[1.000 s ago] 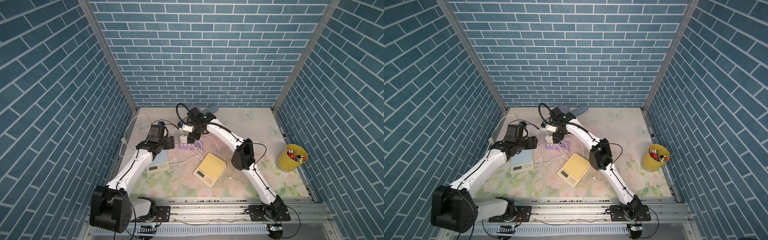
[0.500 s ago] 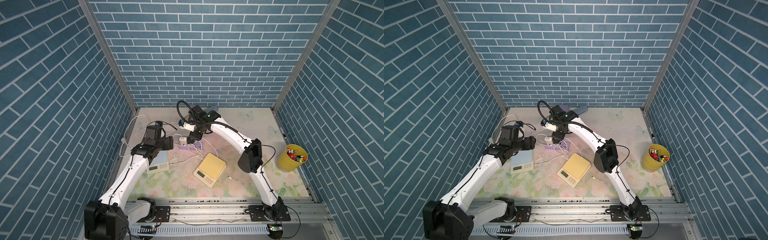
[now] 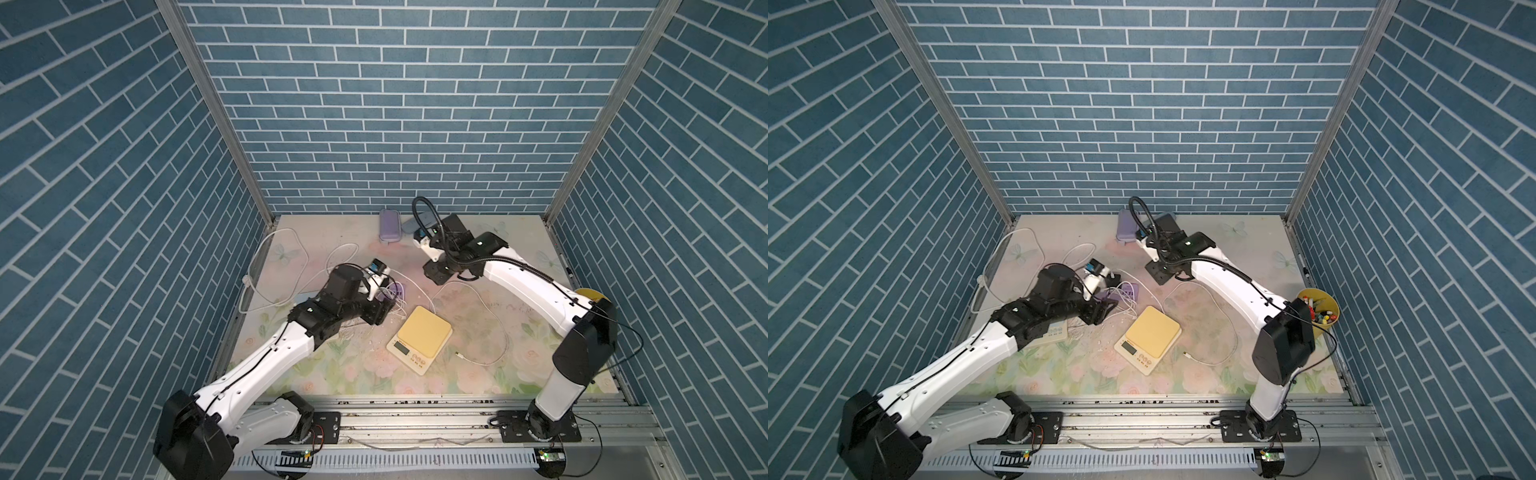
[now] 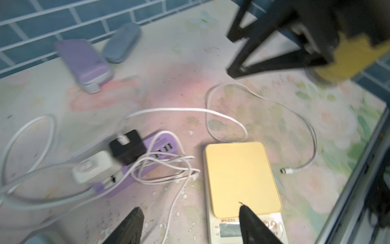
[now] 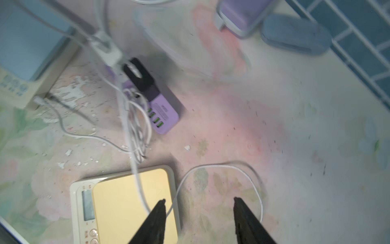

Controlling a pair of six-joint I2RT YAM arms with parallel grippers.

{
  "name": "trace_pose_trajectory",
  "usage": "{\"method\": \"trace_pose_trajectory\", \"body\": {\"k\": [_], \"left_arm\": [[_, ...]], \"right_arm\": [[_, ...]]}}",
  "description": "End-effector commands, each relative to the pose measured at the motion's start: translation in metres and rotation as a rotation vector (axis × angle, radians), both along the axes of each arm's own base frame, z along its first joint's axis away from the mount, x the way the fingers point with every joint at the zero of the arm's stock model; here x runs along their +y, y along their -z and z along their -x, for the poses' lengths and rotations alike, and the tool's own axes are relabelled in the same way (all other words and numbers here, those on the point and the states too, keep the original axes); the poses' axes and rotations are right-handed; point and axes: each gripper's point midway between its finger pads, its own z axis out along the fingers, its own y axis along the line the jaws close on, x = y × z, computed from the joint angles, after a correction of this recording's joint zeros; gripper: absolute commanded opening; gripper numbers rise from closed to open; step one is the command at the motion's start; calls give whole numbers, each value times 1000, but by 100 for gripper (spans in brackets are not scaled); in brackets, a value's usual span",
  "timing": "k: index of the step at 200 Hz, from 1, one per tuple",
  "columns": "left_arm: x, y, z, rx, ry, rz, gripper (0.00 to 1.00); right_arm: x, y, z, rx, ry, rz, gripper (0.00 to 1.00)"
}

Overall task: Charge the electronic scale
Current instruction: Pick up the charging cable from the center of the board.

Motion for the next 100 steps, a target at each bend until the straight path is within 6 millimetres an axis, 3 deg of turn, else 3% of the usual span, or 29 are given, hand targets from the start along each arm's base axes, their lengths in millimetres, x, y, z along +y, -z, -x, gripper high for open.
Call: {"method": "trace_pose_trajectory", "body": {"k": [1,30,52,80,100], "left_arm": [[-49,11,14,-100,230,-142,74],[-100,43,28,-97,401,-294,73],[-124,57,27,-91,448,-337,72],[-143,62,24,-101,457,-314,71],[-147,63,22,-108,457,-302,71]], "right_arm": [[-67,23,3,88,360,-73,53],[-149,54,44,148,638,0,53],[-193,68,87,176,863,8,56],[-216,83,141,231,1066,-33,55],[-221,98,165,268,1159,-75,52]]}}
